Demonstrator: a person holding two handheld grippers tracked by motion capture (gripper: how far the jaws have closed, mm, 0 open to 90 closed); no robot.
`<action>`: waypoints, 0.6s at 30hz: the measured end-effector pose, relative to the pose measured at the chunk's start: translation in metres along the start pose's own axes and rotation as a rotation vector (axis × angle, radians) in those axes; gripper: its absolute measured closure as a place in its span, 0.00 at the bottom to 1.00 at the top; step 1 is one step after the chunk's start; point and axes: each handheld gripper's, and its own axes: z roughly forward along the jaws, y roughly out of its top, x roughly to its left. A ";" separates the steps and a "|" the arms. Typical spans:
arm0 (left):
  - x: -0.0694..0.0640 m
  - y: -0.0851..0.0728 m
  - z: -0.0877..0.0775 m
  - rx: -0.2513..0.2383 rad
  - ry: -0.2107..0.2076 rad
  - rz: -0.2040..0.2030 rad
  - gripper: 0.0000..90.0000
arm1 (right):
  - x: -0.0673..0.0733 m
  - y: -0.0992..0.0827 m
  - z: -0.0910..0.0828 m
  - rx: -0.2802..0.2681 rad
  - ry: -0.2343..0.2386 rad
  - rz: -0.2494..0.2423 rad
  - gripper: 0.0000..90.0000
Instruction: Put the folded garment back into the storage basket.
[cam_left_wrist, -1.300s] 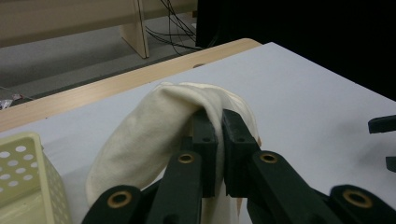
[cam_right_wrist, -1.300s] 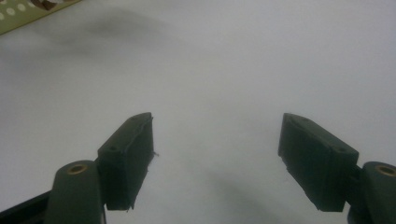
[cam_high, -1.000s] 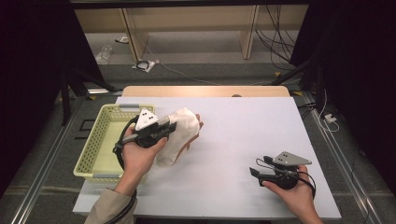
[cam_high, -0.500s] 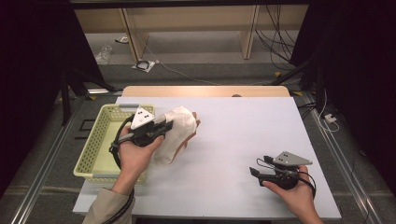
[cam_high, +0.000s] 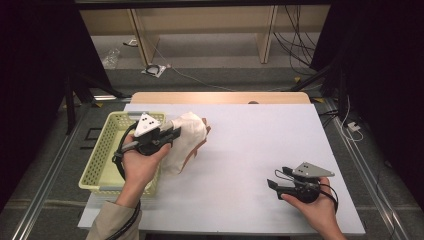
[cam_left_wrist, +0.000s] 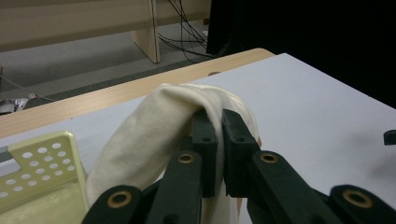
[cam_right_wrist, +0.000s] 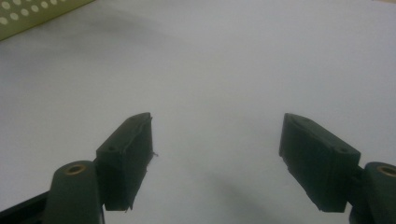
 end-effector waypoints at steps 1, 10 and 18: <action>0.002 0.000 -0.001 0.000 0.002 -0.002 0.94 | 0.000 0.000 0.000 0.000 0.000 -0.002 0.29; 0.009 0.002 -0.005 -0.005 0.019 -0.009 0.94 | 0.000 0.000 0.000 0.001 0.001 -0.001 0.29; 0.013 0.003 -0.008 -0.009 0.028 -0.012 0.94 | 0.000 0.000 0.000 0.000 -0.001 -0.002 0.29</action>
